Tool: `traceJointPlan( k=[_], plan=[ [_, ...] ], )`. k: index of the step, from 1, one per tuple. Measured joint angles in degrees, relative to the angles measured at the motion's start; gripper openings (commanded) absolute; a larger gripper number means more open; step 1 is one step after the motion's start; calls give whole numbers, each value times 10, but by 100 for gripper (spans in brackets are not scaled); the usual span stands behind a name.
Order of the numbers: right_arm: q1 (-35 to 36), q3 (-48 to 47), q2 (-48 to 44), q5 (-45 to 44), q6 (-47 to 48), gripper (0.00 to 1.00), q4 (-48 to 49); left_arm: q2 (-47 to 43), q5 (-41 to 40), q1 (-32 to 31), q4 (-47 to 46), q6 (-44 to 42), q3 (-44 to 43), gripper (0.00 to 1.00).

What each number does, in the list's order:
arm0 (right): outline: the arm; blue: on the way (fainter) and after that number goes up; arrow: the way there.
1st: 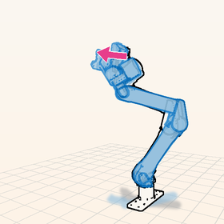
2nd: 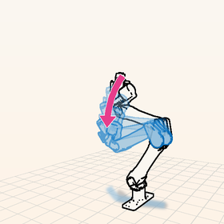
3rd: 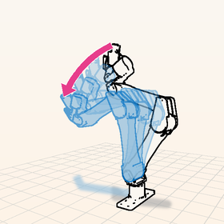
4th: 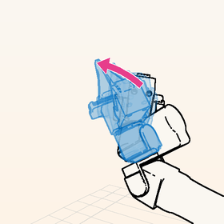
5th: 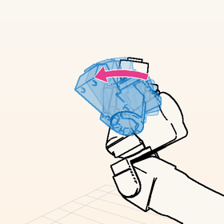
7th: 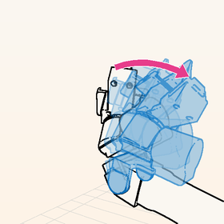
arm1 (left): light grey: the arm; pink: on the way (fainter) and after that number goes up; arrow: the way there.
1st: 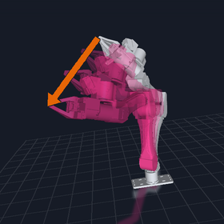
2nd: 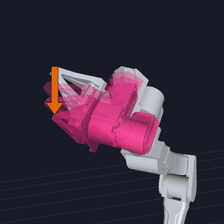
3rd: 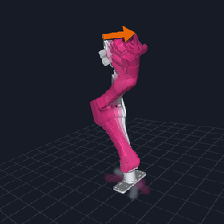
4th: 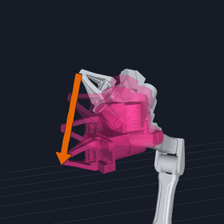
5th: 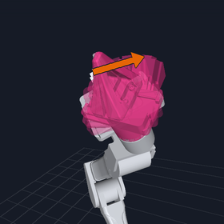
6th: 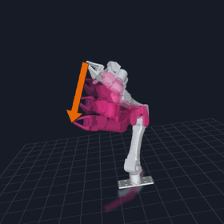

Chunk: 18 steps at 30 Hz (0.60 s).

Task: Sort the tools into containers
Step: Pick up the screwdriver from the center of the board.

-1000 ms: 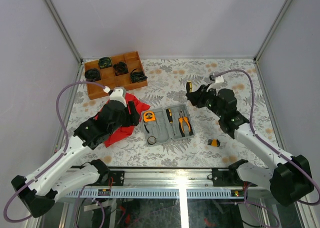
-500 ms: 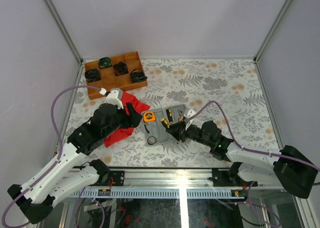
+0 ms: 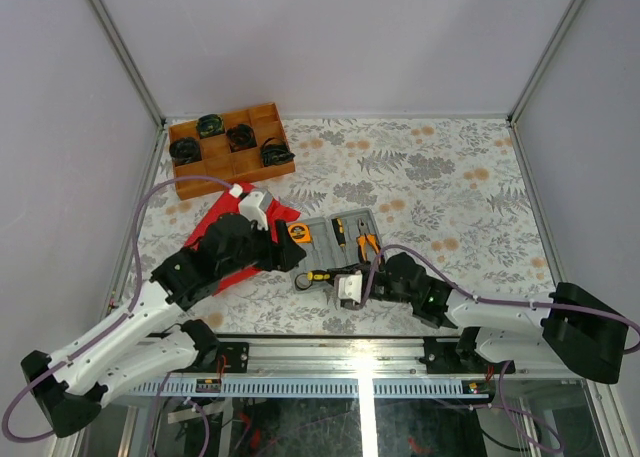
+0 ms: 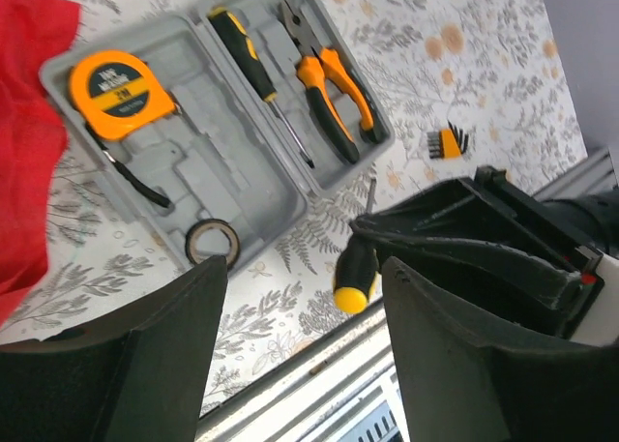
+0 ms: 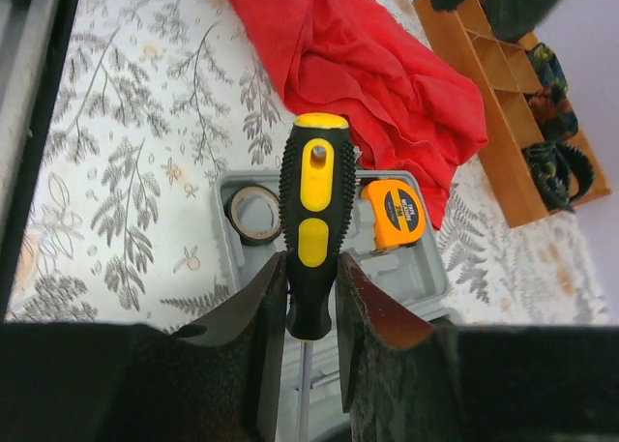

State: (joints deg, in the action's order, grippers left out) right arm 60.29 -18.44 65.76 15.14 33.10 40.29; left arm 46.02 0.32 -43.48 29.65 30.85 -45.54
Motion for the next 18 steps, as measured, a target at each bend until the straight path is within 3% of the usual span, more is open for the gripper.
traceJointPlan(
  k=[8, 18],
  plan=[
    [0, -59, 0, 23, 202, 0, -150, 27, 16, -59, -35, 13, 22, 60],
    [0, -84, -13, 40, 321, 0, -273, 88, -4, -125, -63, 27, 37, 56]
  ],
)
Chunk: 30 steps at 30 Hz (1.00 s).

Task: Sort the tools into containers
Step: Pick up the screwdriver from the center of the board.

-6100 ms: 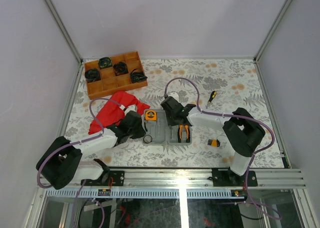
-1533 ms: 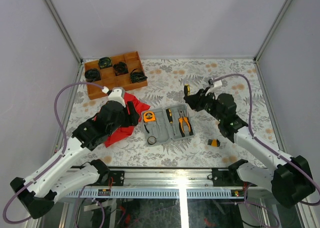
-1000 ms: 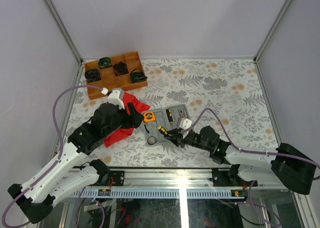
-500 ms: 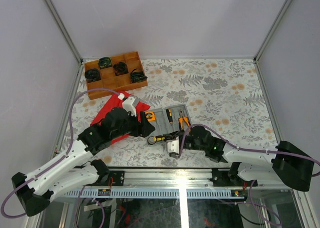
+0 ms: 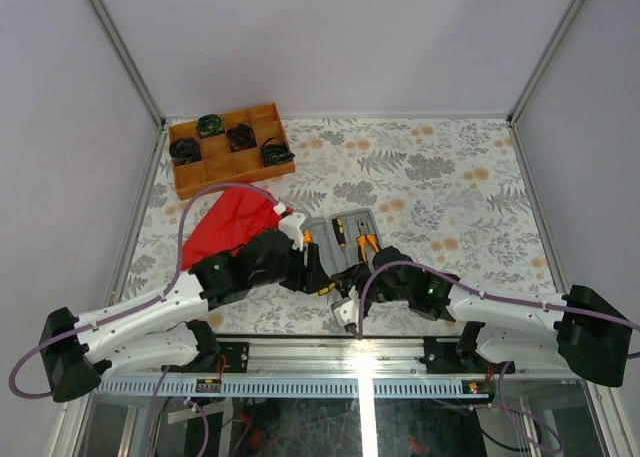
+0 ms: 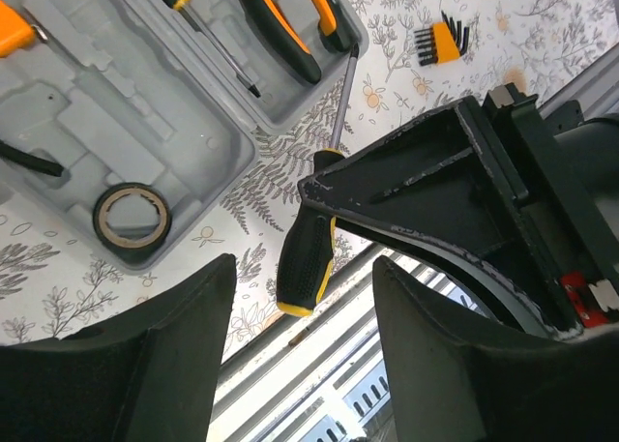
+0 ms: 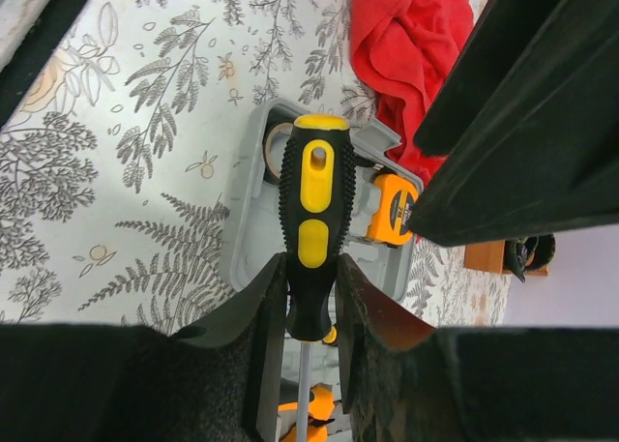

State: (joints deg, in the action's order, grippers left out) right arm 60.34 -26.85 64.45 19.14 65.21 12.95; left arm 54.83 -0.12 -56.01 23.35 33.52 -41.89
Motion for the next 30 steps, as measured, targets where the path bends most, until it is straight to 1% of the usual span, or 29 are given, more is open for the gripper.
traceJointPlan(
  k=[8, 10, 13, 15, 17, 26, 30],
  plan=[
    [0, 0, -31, 16, 28, 0, -34, 62, 1, -23, -20, -1, 0, 48],
    [0, 0, -33, 16, 32, 0, -39, 70, 2, -25, -23, -1, 0, 44],
    [0, -3, -34, 16, 36, 0, -50, 78, 7, -28, -32, -1, 0, 34],
    [0, -3, -34, 18, 38, 0, -53, 80, 11, -28, -37, 0, 0, 31],
    [0, -3, -34, 21, 38, 0, -54, 80, 13, -28, -42, -1, 0, 31],
    [0, -3, -35, 21, 38, 2, -51, 80, 28, -28, -55, -1, 7, 41],
    [0, -3, -38, 20, 38, 2, -48, 80, 34, -28, -58, -1, 10, 41]
  ],
)
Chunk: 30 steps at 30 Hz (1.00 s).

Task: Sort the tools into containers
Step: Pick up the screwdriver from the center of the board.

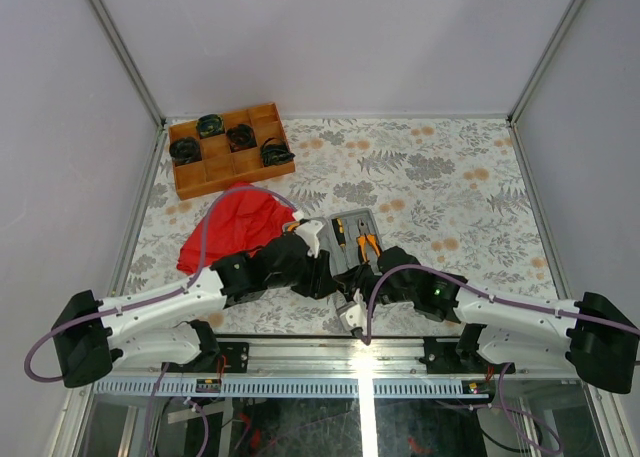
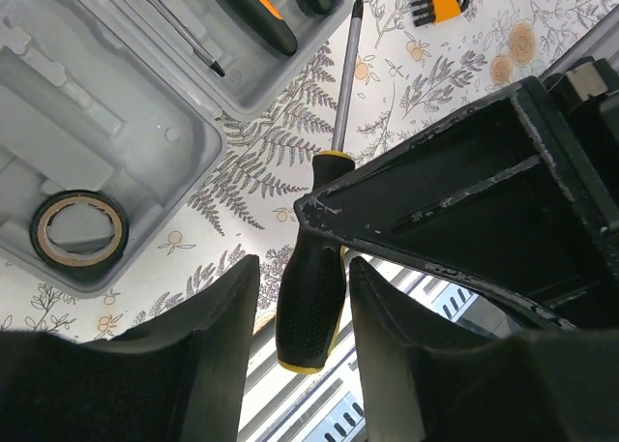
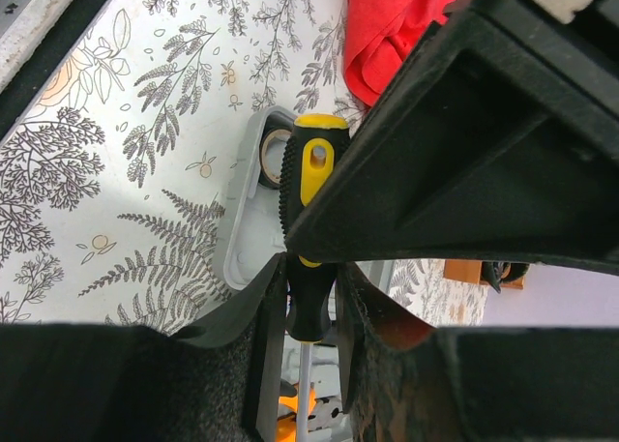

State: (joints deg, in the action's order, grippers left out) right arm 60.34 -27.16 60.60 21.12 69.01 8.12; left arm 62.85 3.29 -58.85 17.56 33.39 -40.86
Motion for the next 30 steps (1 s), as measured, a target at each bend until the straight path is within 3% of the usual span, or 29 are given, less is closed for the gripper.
traceJointPlan(
  k=[4, 8, 11, 13, 20, 25, 30],
  plan=[
    [0, 0, -6, -1, 0, 4, 2, 9, 9, 0, -5, 0, 1, 31],
    [0, 0, -6, -2, 0, 22, 1, 13, 15, 0, -10, -2, 1, 15],
    [0, 2, -7, -3, -2, 37, 6, 11, 17, 0, -13, -7, 2, 10],
    [0, 14, -16, -3, -10, 42, 24, 7, 17, 0, -14, -7, 2, 8],
    [0, 60, -83, -7, -61, 48, 107, -35, -11, 0, -3, -6, 17, 7],
    [0, 116, -129, -36, -161, 48, 211, -63, -49, 0, -3, 1, 23, 7],
    [0, 163, -132, -97, -365, 52, 319, -83, -88, 0, -3, 10, 31, 5]
  ],
)
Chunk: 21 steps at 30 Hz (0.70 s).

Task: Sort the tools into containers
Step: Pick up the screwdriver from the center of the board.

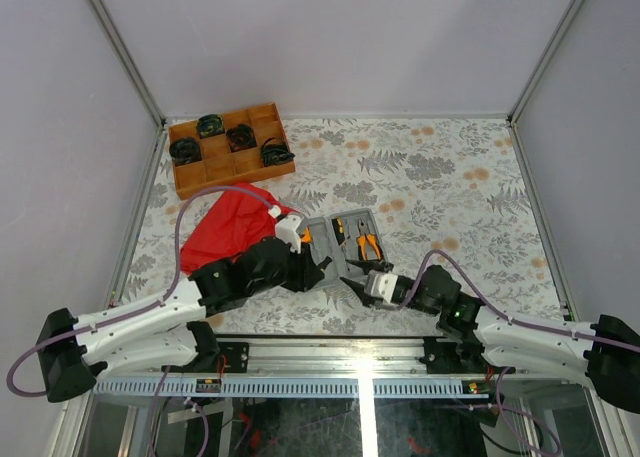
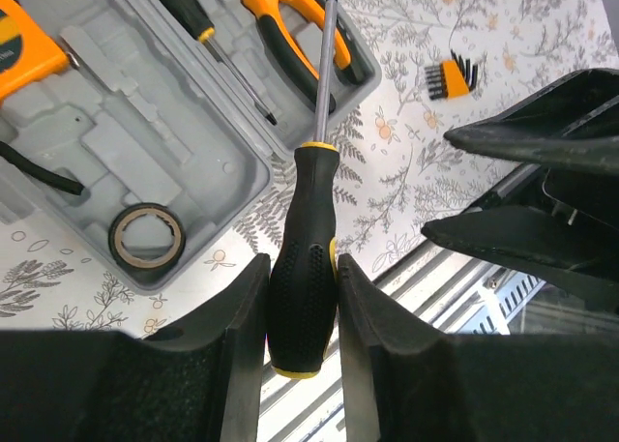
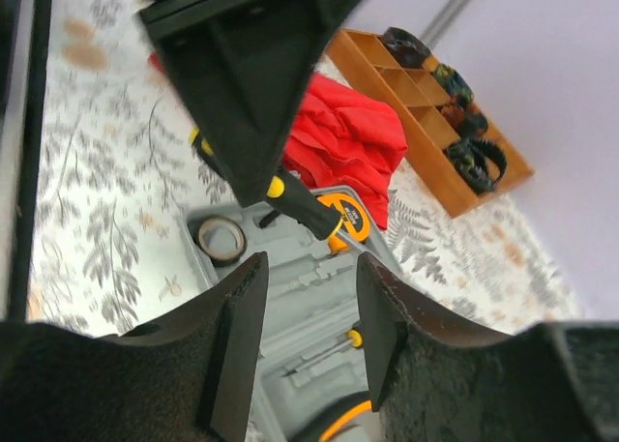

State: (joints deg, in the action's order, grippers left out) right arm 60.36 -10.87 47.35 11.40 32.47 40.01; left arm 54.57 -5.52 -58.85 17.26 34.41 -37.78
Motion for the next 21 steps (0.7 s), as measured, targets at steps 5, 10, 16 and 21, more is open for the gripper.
traceJointPlan(
  k=[5, 10, 16, 21],
  plan=[
    [0, -1, 17, -69, -190, 62, 54, -21, -40, 0, 0, 9, 0, 3],
    [0, -27, 50, -151, -394, 66, 21, -40, -75, 0, -1, 17, 1, 2],
    [0, -158, 111, -203, -573, 68, -109, -92, -107, 0, -11, 24, 28, 0],
    [0, -218, 143, -203, -663, 69, -142, -110, -118, 0, -23, 26, 38, 0]
  ],
)
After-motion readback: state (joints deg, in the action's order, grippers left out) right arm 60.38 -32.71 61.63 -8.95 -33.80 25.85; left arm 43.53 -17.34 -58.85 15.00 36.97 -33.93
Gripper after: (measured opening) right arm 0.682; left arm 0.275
